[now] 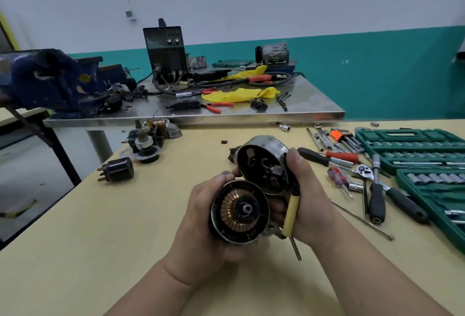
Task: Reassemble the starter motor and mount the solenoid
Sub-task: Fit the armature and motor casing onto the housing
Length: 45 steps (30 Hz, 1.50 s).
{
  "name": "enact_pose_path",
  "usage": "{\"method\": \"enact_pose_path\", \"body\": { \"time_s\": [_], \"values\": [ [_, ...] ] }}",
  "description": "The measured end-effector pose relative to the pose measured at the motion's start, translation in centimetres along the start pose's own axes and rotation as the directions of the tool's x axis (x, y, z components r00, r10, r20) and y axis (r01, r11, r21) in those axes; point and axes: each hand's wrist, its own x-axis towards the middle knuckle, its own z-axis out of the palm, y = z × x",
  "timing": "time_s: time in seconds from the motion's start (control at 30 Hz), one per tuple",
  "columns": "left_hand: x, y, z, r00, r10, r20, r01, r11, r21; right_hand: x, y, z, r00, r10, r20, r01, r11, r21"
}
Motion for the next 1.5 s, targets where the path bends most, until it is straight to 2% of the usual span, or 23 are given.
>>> {"method": "enact_pose_path", "body": {
  "time_s": [0.1,0.2,0.3,0.4,0.5,0.77,1.0,1.1,1.27,1.5],
  "values": [
    [0.2,0.1,0.0,0.999,-0.033,0.01,0.033,0.999,0.023,-0.1,-0.2,-0.2,0.995,0.067,-0.075,-0.063,0.997,0.054],
    [0.7,0.7,-0.1,0.998,-0.053,-0.021,0.053,0.998,0.019,-0.1,-0.5,-0.5,0.996,0.036,-0.087,-0.029,0.996,0.078],
    [1.2,1.2,-0.5,0.994,-0.082,-0.078,0.083,0.997,-0.001,0.0,-0.5,-0.7,0.999,-0.004,-0.043,0.009,0.992,0.123],
    [1.3,1.7,-0.9,0.975,-0.152,-0.159,0.153,0.988,-0.007,0.1,-0.5,-0.7,1.0,0.0,0.016,-0.003,0.984,0.179],
    [1.4,2.0,-1.2,0.964,-0.195,-0.183,0.188,0.981,-0.051,0.2,-0.8,-0.8,0.997,0.028,0.072,-0.041,0.981,0.189],
    [2.3,2.7,-1.1,0.95,-0.29,-0.113,0.28,0.955,-0.093,2.1,-3.9,0.6,0.994,0.095,0.047,-0.098,0.993,0.066],
    [2.9,2.4,-1.3,0.929,-0.34,-0.148,0.326,0.939,-0.114,2.7,-5.6,2.1,0.974,0.214,0.073,-0.218,0.975,0.037],
    [2.9,2.0,-1.5,0.899,-0.405,-0.165,0.383,0.911,-0.151,3.1,-5.6,2.6,0.981,0.193,0.009,-0.193,0.981,0.0],
    [3.0,1.7,-1.8,0.867,-0.465,-0.179,0.436,0.882,-0.18,3.8,-6.1,3.4,0.992,0.066,-0.11,-0.081,0.988,-0.132],
    [3.2,2.0,-1.9,0.877,-0.451,-0.164,0.424,0.889,-0.173,4.3,-6.6,5.0,0.974,0.029,-0.225,-0.108,0.931,-0.347]
  ]
}}
